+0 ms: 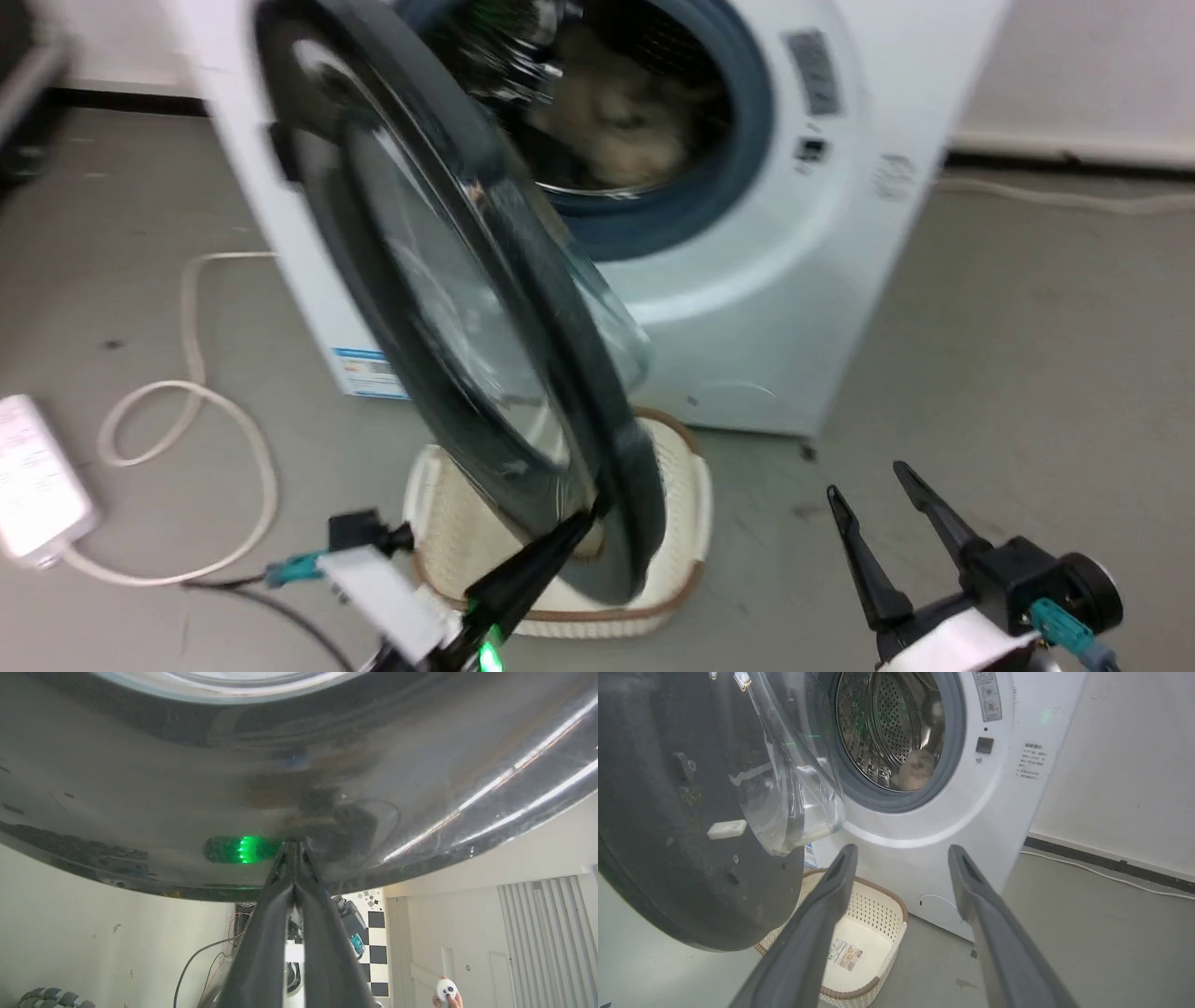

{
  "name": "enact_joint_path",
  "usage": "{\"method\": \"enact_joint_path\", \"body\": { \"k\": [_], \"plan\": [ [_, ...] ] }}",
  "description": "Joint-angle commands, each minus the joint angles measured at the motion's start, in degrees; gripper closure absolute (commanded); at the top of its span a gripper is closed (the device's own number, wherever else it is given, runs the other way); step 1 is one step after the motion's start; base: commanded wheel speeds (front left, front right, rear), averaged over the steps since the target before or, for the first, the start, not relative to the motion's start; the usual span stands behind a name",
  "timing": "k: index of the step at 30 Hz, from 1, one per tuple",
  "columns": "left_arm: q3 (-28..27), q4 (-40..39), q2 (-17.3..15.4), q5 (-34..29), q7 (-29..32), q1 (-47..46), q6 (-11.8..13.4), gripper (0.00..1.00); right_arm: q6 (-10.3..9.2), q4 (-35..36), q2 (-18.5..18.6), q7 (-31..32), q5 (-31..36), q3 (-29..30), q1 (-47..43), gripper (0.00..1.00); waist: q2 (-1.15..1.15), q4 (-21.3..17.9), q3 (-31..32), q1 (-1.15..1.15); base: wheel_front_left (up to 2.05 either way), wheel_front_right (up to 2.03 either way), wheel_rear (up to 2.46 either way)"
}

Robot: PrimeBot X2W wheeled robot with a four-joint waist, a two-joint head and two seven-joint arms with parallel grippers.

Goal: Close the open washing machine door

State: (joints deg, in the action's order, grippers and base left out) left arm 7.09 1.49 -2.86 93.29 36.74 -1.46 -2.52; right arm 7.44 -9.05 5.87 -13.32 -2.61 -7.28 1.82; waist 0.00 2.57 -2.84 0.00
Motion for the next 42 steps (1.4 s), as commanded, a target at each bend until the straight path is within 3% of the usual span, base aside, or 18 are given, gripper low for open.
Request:
{"method": "enact_joint_path", "body": {
  "k": [1, 3, 4, 11, 18, 22, 25, 26, 27, 31, 35, 38, 40, 42],
  "plan": [
    [1.0, 0.9, 0.0, -0.2, -1.7, -2.2, -0.7, 1.00, 0.05, 0.2, 0.3, 0.1, -0.4, 0.0, 0.9, 0.00, 0.00, -5.1, -4.0, 0.00, 0.00, 0.00, 0.00],
    [3.1, 3.1, 0.0, -0.2, -6.0, -5.3, -1.1, 1.00, 0.05, 0.3, 0.5, 0.0, -0.9, -0.2, 1.6, 0.00, 0.00, -7.7, -5.7, 0.00, 0.00, 0.00, 0.00],
    [4.7, 7.7, 0.0, -0.8, -12.5, -10.9, -1.8, 1.00, 0.05, 0.2, 0.5, -0.2, -1.4, 0.1, 2.5, 0.00, 0.00, -11.2, -7.8, 0.00, 0.00, 0.00, 0.00],
    [7.0, 18.5, 0.0, 1.7, -24.6, -24.8, -3.4, 1.00, 0.05, -1.2, -0.3, -1.0, -2.1, 0.4, 3.9, 0.00, 0.00, -17.4, -10.8, 0.00, 0.00, 0.00, 0.00],
    [9.9, 29.2, 0.0, 8.5, -33.8, -35.9, -4.6, 1.00, 0.05, -2.9, -1.1, -1.5, -2.1, -0.7, 4.8, 0.00, 0.00, -19.5, -10.6, 0.00, 0.00, 0.00, 0.00],
    [12.0, 32.3, 0.0, 8.9, -34.5, -37.4, -4.9, 1.00, 0.05, -3.0, -1.4, -1.6, -1.9, -0.2, 4.7, 0.00, 0.00, -18.5, -9.4, 0.00, 0.00, 0.00, 0.00],
    [12.8, 30.1, -0.5, 6.1, -34.7, -35.1, -4.9, 1.00, 0.05, -2.7, -1.4, -1.6, -1.8, 0.3, 4.1, 0.00, 0.00, -16.7, -8.1, 0.00, 0.00, 0.00, 0.00],
    [13.3, 28.9, -1.0, 4.9, -34.8, -33.6, -4.9, 0.26, 0.05, -2.6, -1.3, -1.6, -1.7, 0.4, 3.8, 0.00, 0.00, -16.1, -7.6, 0.00, 0.00, 0.00, 0.00],
    [13.9, 27.3, -1.6, 3.4, -34.9, -31.9, -4.9, 0.00, 0.05, -2.3, -1.2, -1.6, -1.8, 0.6, 3.5, 0.00, 0.00, -15.3, -7.0, 0.00, 0.00, 0.00, 0.00],
    [15.5, 19.3, -4.7, -2.3, -38.1, -23.1, -5.0, 0.00, 0.05, -0.6, -0.5, -1.7, -2.7, 0.2, 1.3, 0.00, 0.00, -11.6, -4.0, 0.00, 0.00, 0.00, 0.00],
    [19.3, 12.6, -11.7, -14.2, -46.2, -14.5, -5.0, 0.00, 0.05, -0.1, 0.5, -1.7, -2.9, 0.2, -1.3, 0.00, 0.00, -7.6, -0.9, 0.00, 0.00, 0.00, 0.00],
    [23.4, 10.1, -17.7, -25.9, -50.6, -10.0, -5.0, 0.00, 0.05, 0.5, 1.0, -1.7, -3.1, 0.5, -2.8, 0.00, 0.00, -4.8, 0.9, 0.00, 0.00, 0.00, 0.00],
    [25.6, 10.3, -21.2, -37.0, -51.5, -8.3, -4.9, 0.00, 0.05, 1.3, 1.3, -1.7, -3.5, 0.7, -3.7, 0.00, 0.00, -2.8, 1.9, 0.00, 0.00, 0.00, 0.00],
    [24.6, 9.9, -21.8, -46.7, -51.7, -6.6, -3.1, 0.00, 0.05, 1.9, 1.5, -1.7, -3.7, 0.9, -4.8, 0.00, 0.00, -1.0, 2.7, 0.00, 0.00, 0.00, 0.00]
  ]
}}
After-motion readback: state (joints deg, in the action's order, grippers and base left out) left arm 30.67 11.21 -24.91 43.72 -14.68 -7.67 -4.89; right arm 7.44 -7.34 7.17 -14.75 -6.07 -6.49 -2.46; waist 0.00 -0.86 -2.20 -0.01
